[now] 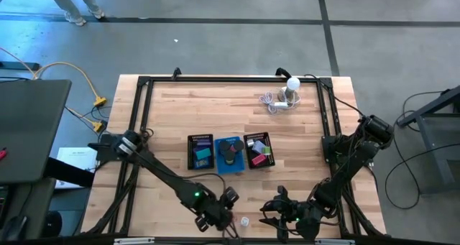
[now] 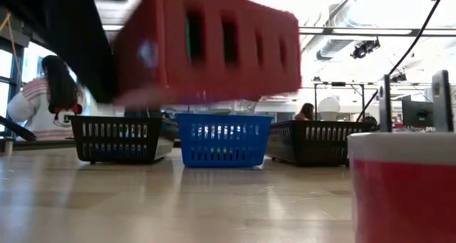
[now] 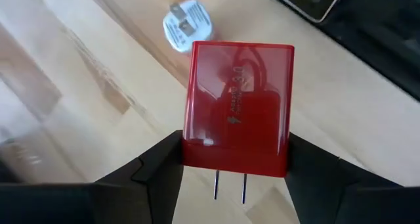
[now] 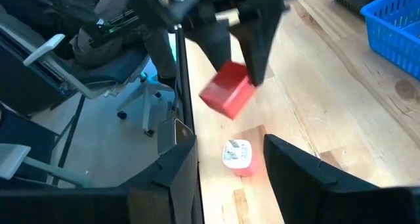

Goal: Pick & Place Office items
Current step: Put the red charger adapter into the right black bin

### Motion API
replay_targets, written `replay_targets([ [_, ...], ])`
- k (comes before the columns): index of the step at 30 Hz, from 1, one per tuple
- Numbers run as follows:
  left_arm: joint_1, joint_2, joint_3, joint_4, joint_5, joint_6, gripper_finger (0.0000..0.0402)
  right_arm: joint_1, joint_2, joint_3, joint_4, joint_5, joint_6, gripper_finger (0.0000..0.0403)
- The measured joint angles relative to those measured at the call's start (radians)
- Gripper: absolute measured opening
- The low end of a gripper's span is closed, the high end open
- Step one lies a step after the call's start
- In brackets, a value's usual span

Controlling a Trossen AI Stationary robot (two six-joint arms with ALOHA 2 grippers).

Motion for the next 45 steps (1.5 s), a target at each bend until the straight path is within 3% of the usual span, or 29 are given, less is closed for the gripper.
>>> replay_targets([
  [5,-0.031,-0.07,0.0,-0.033,-0.112,0.0,0.0216,-0.001,0.0,0.0,0.008,0.001,0.007,0.0164],
  [14,-0.078,-0.166,0.002,-0.031,-0.516,0.074,0.0216,-0.057,0.0,0.0,0.157,0.007,0.001,0.0164],
  [16,-0.077,-0.167,0.002,-0.017,-0.567,0.09,0.0216,-0.078,0.0,0.0,0.19,0.006,0.0,0.0164],
  [26,-0.054,-0.168,0.002,-0.008,-0.582,0.084,0.0216,-0.17,0.0,0.0,0.242,-0.032,0.002,0.0164],
  [34,-0.053,-0.168,0.002,0.005,-0.576,0.084,0.0217,-0.16,0.0,0.0,0.24,-0.03,0.015,0.0164],
  [45,-0.055,-0.168,0.002,0.013,-0.576,0.081,0.0217,-0.145,0.0,0.0,0.048,0.0,0.16,0.0164],
])
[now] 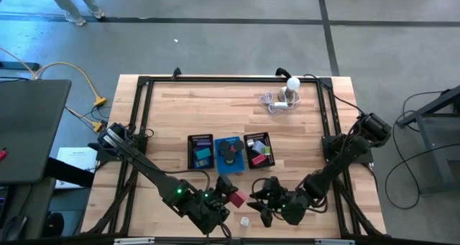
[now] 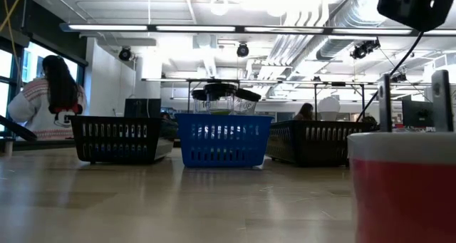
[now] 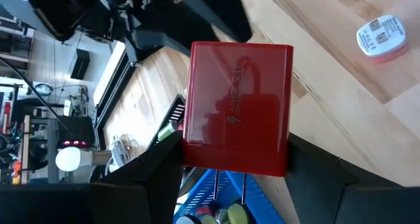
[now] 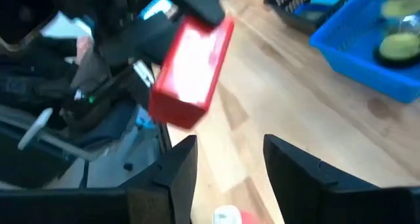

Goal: Pick & Place Office items
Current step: Put the red charger adapter into the right black bin

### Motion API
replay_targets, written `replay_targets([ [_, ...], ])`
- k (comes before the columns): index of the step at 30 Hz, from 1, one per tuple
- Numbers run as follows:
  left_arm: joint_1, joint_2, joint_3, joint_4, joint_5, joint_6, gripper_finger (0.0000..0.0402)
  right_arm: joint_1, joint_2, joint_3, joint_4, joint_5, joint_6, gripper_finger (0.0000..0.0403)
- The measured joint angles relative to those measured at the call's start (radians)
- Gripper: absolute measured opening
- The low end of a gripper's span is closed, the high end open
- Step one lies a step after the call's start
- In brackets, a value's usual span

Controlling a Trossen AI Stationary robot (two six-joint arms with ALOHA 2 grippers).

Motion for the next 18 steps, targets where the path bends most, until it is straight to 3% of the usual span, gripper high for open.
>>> replay_targets([
  [18,0.001,0.0,0.0,-0.005,-0.001,-0.02,0.0217,-0.022,0.0,0.0,0.176,0.036,-0.132,0.0164],
])
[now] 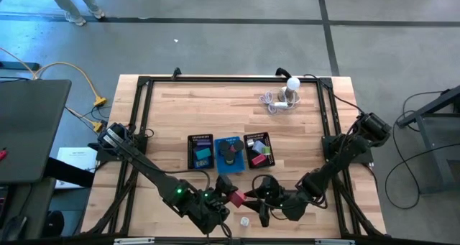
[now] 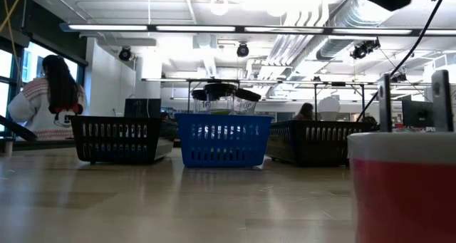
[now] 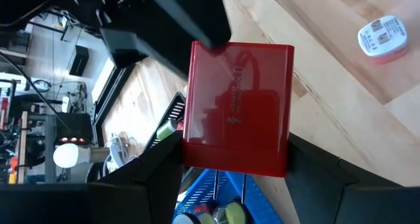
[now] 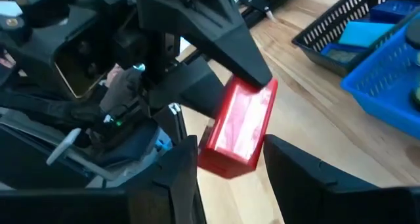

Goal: Pick & Place Office items
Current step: Put the red charger adapter into the right black bin

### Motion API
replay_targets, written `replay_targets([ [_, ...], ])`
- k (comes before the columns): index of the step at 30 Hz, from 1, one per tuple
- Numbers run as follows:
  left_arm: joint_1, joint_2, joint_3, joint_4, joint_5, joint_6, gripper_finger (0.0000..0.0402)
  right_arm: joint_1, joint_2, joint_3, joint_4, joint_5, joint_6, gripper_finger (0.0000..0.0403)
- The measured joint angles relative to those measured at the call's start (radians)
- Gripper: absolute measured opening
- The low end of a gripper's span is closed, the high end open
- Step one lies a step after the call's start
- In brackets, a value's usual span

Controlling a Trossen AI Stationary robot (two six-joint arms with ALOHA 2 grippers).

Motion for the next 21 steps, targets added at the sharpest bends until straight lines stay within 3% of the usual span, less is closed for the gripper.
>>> replay_targets([
  [11,-0.001,0.0,0.001,-0.001,0.002,0.0,0.0217,-0.013,0.0,0.0,0.039,-0.015,-0.019,0.0164],
  [21,-0.001,0.0,0.001,0.018,0.01,0.038,0.0217,-0.031,0.015,0.0,0.056,-0.092,0.029,0.0164],
])
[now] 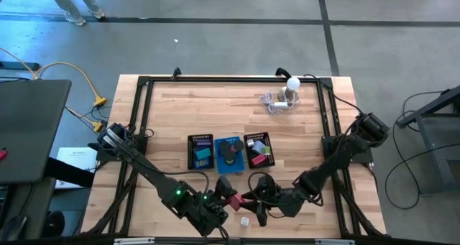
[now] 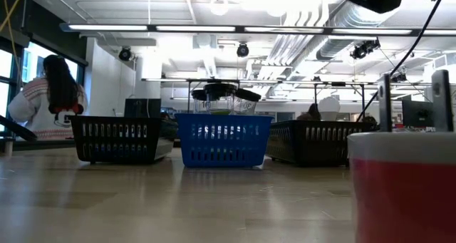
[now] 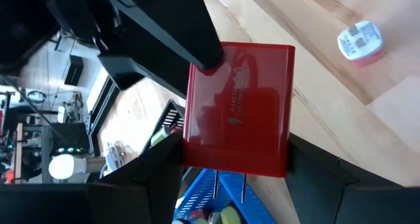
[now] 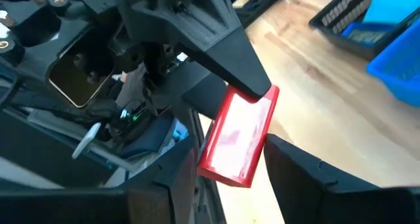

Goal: Pick & Place Office items
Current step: Put the red charger adapter into the right black bin

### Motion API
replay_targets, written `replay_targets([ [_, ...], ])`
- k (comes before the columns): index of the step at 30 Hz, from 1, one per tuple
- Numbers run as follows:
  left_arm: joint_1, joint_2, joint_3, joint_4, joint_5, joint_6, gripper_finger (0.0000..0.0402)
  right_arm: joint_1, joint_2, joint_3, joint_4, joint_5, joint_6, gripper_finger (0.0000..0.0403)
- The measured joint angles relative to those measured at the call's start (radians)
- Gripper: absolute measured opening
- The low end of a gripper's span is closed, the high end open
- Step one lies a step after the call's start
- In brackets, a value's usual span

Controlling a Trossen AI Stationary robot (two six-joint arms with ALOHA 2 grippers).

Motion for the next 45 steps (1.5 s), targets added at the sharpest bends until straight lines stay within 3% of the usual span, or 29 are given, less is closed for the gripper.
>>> replay_targets([
  [15,-0.001,0.0,-0.002,-0.002,0.005,0.013,0.0217,-0.033,0.033,-0.001,0.067,-0.135,-0.002,0.0163],
  [24,-0.001,0.0,-0.002,0.002,0.013,0.043,0.0217,-0.034,0.034,-0.002,0.066,-0.156,-0.015,0.0128],
  [33,0.001,0.0,-0.002,0.004,0.016,0.076,0.0217,-0.04,0.034,-0.002,0.066,-0.167,-0.032,0.0131],
  [45,0.013,-0.002,-0.002,0.003,0.058,0.091,0.0217,-0.084,0.035,-0.002,0.068,-0.266,-0.048,0.0148],
])
